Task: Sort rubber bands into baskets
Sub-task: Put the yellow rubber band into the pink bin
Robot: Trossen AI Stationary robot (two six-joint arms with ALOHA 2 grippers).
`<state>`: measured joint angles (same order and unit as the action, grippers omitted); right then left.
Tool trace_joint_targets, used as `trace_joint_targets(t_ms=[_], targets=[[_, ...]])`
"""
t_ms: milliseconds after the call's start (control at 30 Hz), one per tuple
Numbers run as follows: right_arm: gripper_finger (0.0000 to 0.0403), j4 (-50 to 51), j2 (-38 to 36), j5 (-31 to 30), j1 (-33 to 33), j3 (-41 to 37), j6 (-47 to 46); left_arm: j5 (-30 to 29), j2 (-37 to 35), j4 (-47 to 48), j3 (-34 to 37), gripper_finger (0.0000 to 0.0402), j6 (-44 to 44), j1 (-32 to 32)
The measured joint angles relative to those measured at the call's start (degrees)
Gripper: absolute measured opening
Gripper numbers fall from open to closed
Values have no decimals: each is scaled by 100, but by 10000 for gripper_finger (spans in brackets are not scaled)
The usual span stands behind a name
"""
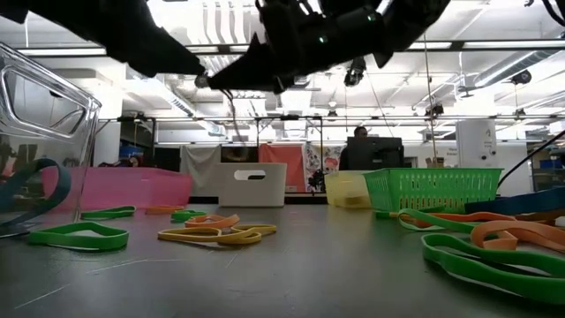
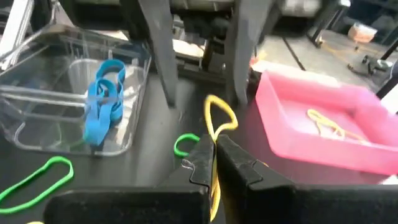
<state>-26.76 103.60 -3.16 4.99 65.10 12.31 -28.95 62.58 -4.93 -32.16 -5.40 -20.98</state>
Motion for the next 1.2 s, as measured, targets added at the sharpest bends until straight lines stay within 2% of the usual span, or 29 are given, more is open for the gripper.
trace_joint_targets(t_ms=[400,500,633,767,867,1000,1200], targets=[[9,-13,-10,28,3,238,204,-147,130,-166,80,132,41,46],[9,0,-10,31,3,239,182,-313,132,-176,80,102,134,47],[9,13,-10,11,-2,237,98,-339,132,-171,51,18,288,51],[12,16,-21,-76,-2,252,-261,-351,132,-96,-38,3,292,55],[33,101,-21,-90,1,309,-397,-357,132,11,-106,1,294,55],[86,243,-40,-124,1,362,-482,-387,130,259,-223,0,279,64],[166,618,-277,-662,-6,374,-481,-372,117,1425,-757,0,112,223]])
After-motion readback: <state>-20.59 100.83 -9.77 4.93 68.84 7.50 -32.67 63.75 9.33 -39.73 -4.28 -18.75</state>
